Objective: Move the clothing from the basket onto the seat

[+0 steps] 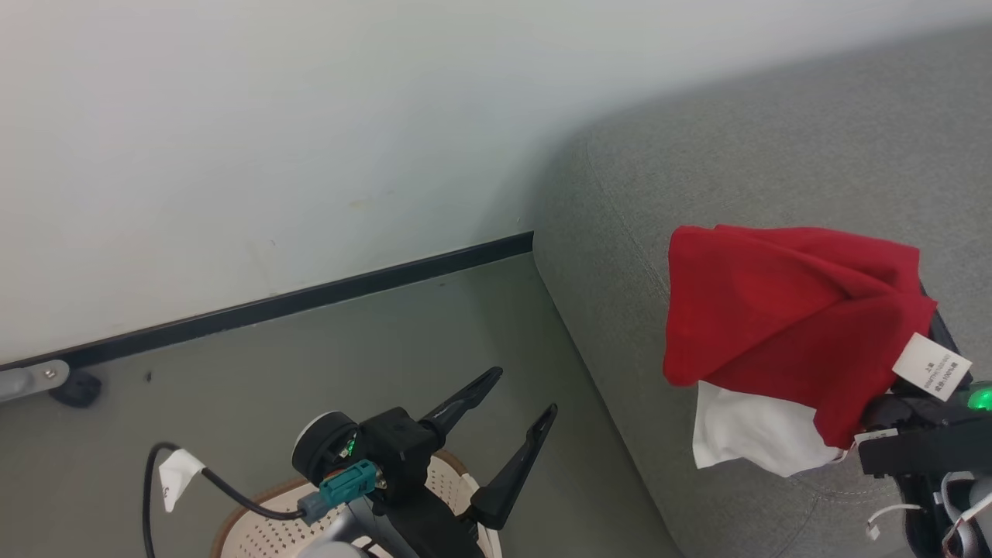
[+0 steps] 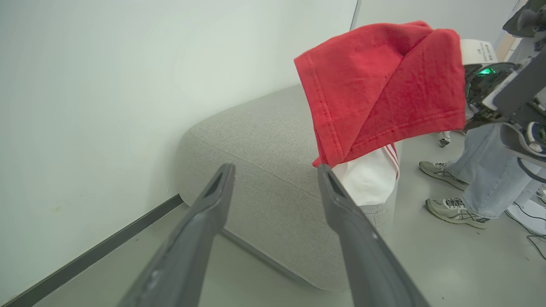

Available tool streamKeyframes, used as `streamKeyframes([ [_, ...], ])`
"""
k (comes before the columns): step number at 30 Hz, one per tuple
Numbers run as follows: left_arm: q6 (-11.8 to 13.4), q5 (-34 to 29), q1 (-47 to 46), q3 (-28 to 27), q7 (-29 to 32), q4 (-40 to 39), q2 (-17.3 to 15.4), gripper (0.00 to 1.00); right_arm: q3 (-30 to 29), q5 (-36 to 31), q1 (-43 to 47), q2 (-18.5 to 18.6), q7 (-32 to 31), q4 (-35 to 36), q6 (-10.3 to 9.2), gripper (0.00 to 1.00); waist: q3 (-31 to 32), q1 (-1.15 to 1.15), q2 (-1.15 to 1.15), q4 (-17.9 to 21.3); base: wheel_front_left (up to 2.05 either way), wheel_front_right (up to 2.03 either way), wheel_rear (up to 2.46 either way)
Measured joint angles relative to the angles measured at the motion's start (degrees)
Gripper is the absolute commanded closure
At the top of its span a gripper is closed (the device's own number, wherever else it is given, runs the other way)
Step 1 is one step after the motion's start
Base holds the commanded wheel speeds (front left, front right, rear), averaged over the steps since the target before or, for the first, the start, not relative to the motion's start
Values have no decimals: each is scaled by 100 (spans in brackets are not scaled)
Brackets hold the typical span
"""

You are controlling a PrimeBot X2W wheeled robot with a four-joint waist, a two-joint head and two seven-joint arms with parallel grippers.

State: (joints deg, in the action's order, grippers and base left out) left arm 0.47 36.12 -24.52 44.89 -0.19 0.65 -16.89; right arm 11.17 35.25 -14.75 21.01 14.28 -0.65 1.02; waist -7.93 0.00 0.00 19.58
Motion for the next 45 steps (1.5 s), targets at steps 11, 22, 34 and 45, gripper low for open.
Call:
streamKeyframes([
  [11, 0, -63, -125, 40, 65, -158, -43, 0, -590, 101, -759, 443, 2, -345, 212, 100, -303, 0, 0, -48, 0, 0, 0],
  [22, 2, -135, -269, 27, 294, -491, -272, 0, -991, 294, -1543, 818, 4, -1109, 354, 100, -838, 0, 0, -204, 0, 0, 0],
  [34, 4, -196, -663, -145, 517, -827, -514, 0, -1615, 412, -2403, 1305, 42, -1900, 346, 100, -1584, 1, 1, -422, 0, 0, 0],
  [45, 0, -261, -1010, -299, 672, -1042, -689, 0, -1913, 207, -3143, 1582, 43, -2943, -37, 100, -2344, 2, 0, -610, 0, 0, 0],
])
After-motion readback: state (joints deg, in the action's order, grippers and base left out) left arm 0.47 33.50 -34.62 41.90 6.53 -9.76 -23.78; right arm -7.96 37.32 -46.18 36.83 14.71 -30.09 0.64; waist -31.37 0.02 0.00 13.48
